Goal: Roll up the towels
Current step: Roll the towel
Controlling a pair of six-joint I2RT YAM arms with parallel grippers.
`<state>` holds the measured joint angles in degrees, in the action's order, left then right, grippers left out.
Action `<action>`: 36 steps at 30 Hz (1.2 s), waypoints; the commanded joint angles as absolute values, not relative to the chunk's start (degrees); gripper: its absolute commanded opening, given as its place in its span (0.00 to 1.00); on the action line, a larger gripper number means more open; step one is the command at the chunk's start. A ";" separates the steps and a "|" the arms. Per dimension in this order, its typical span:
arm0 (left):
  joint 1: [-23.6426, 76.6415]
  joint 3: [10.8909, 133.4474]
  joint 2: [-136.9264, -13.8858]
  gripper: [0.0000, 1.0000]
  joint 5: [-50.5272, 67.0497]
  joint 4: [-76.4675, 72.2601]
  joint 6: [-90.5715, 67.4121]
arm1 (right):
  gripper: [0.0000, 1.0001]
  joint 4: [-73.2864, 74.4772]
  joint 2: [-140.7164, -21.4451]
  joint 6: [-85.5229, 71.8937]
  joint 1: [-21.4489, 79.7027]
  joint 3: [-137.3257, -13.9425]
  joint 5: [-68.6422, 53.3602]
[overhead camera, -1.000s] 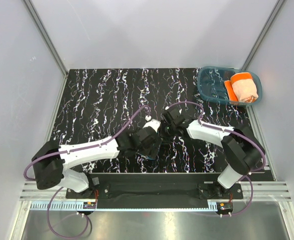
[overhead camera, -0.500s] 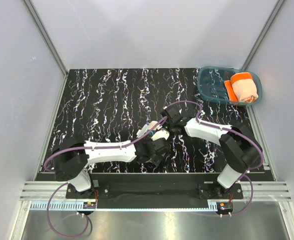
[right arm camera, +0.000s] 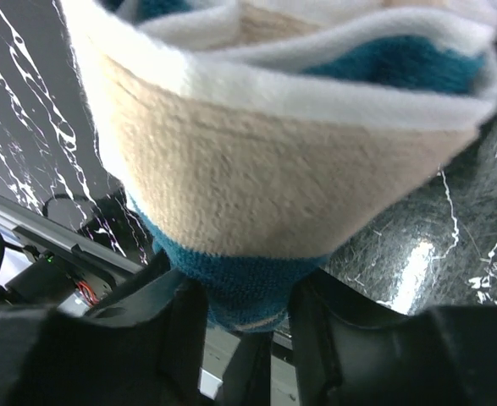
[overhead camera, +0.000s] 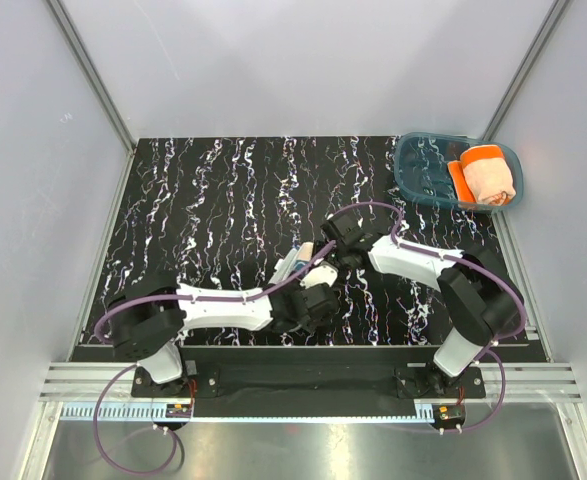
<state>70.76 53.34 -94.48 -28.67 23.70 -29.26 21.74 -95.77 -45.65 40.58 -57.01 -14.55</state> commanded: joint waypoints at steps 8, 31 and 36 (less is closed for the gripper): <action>62.76 42.81 -89.39 0.66 -9.77 8.53 -28.92 | 0.81 40.31 -91.94 -40.17 40.79 -65.55 -7.04; 38.43 42.54 -91.57 0.69 28.54 3.96 -33.22 | 0.95 25.45 -72.60 -41.21 31.99 -56.19 -14.30; 33.23 41.84 -94.56 0.69 34.09 3.17 -34.62 | 0.96 15.31 -74.79 -42.36 31.99 -50.72 -20.29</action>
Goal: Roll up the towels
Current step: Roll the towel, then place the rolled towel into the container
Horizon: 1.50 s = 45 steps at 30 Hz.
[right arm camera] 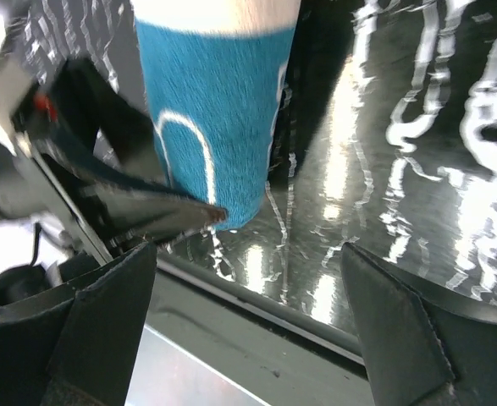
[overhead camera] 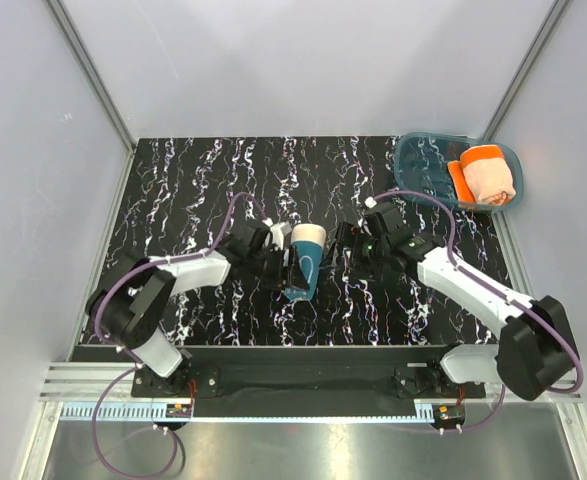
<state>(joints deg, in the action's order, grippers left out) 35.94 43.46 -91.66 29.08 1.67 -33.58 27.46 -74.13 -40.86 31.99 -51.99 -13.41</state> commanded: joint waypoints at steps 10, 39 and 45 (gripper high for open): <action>26.20 38.50 -101.60 0.67 44.55 -5.44 -42.00 | 0.96 -6.11 -85.85 -39.55 31.99 -45.53 -23.20; 18.37 37.79 -111.00 0.65 47.37 -7.91 -44.21 | 0.91 -40.78 -116.36 -45.17 36.47 -47.81 -34.89; 18.37 37.62 -110.31 0.65 47.72 -8.17 -44.38 | 0.52 -43.51 -117.60 -47.11 36.83 -47.81 -34.45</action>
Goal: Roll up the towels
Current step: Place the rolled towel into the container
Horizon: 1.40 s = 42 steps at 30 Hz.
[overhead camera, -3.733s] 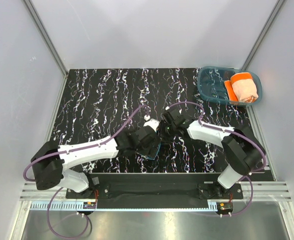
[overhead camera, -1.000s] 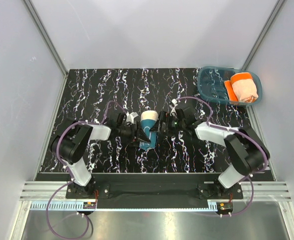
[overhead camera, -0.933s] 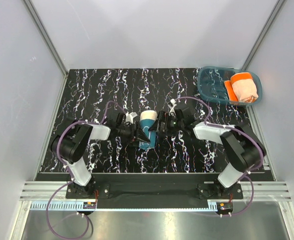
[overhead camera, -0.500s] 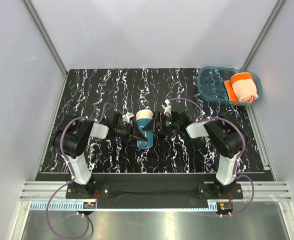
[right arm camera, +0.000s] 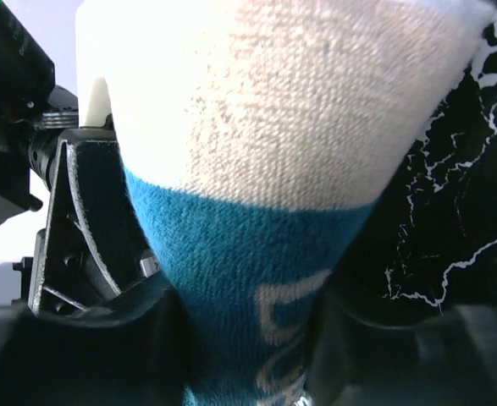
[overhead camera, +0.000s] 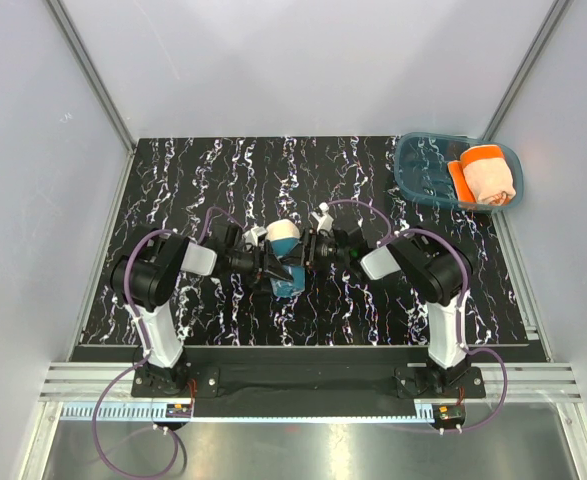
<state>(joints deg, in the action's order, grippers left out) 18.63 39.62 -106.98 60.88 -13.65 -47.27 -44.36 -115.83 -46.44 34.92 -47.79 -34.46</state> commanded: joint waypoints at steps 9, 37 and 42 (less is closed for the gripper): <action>18.37 39.02 -99.00 0.83 40.36 4.00 -39.65 | 0.19 -32.46 -109.79 -45.27 36.13 -49.39 -31.73; 17.67 46.58 -62.14 0.99 21.53 34.90 -19.16 | 0.17 24.69 -111.78 -26.64 -8.06 -108.60 -39.19; 17.58 45.44 -60.56 0.99 22.32 33.66 -19.51 | 0.16 28.91 -121.09 -22.59 -12.39 -116.87 -38.67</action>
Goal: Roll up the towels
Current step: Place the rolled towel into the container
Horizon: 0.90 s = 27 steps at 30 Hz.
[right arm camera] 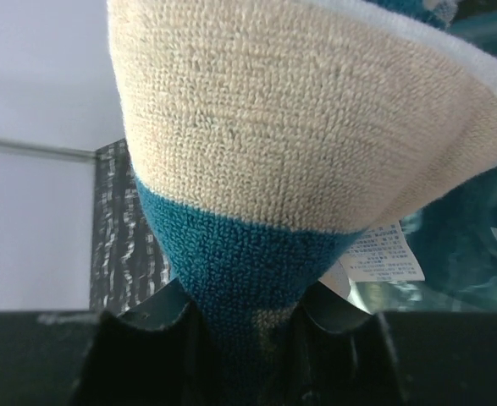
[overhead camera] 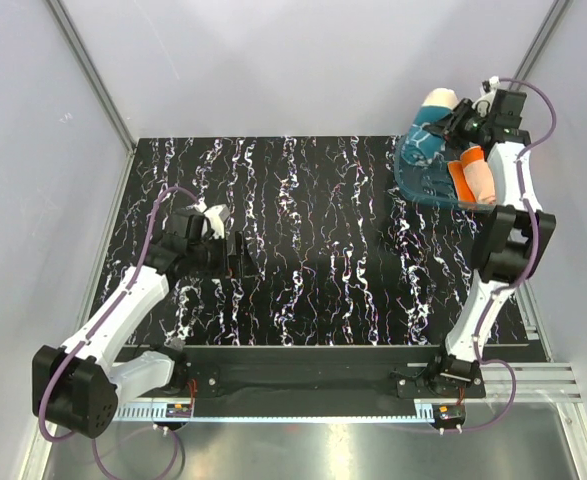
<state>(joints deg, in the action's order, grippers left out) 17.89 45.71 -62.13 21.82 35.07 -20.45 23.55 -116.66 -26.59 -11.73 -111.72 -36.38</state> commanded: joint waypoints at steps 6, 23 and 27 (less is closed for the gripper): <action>17.75 45.09 -61.08 0.99 23.03 33.40 -19.77 | 0.16 31.88 -132.07 -18.83 -15.73 -125.39 -43.67; 18.81 44.56 -62.23 0.99 22.32 32.87 -20.21 | 0.14 40.60 -153.54 -13.10 -18.98 -141.59 -60.04; 18.90 44.65 -62.23 0.99 22.15 32.96 -20.21 | 0.18 41.21 -153.89 -13.27 -18.98 -138.96 -53.80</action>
<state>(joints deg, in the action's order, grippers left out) 18.63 44.73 -62.06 22.02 34.79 -20.51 40.21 -154.32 -14.44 -19.22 -138.61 -54.92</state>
